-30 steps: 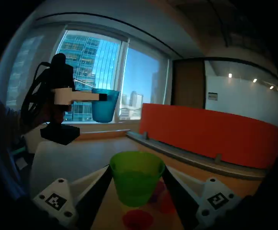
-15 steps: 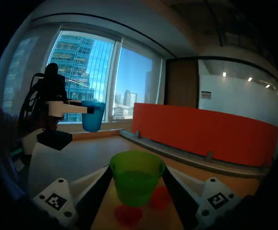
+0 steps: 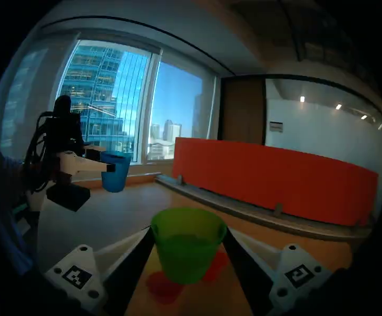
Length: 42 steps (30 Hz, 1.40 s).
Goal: Pour water
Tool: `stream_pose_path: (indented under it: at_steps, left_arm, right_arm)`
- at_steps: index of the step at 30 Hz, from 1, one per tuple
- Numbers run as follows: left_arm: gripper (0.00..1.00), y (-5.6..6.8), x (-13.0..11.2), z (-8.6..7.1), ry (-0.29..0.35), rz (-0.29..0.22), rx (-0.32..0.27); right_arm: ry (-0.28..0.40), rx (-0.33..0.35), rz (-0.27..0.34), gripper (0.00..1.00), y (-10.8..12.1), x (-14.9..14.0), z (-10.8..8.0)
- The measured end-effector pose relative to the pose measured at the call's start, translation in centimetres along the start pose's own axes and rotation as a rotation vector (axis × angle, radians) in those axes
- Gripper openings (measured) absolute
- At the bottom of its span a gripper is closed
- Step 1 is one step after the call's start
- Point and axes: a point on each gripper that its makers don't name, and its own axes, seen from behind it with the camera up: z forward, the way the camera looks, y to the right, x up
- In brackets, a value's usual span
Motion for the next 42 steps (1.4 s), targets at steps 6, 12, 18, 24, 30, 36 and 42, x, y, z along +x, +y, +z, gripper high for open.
stream_pose_path:
  at_steps: [6,12,18,24,30,36,42]
  left_arm:
    - [0.86,0.2,-0.8,0.0,-0.013,0.001,-0.005]
    - [0.86,0.4,-2.0,0.0,-0.042,0.006,-0.013]
    - [0.86,0.8,-3.7,0.1,-0.094,0.021,-0.029]
    - [0.87,1.3,-5.8,0.2,-0.153,0.038,-0.050]
    - [0.86,1.9,-7.8,0.4,-0.215,0.048,-0.077]
    - [0.86,2.3,-9.6,0.7,-0.268,0.070,-0.097]
    - [0.87,2.4,-10.7,0.8,-0.303,0.080,-0.107]
  right_arm:
    - [-0.003,-0.009,0.007,0.92,0.7,0.1,-0.4]
    - [-0.024,-0.004,0.009,0.92,1.0,-0.4,-0.9]
    - [-0.090,0.023,0.001,0.92,1.1,-2.0,-1.4]
    - [-0.148,0.033,-0.019,0.92,1.5,-3.4,-1.8]
    - [-0.193,0.049,0.001,0.92,1.8,-4.5,-2.0]
    - [-0.225,0.054,0.011,0.92,2.3,-5.4,-2.0]
    - [-0.254,0.064,-0.010,0.92,2.4,-6.0,-2.1]
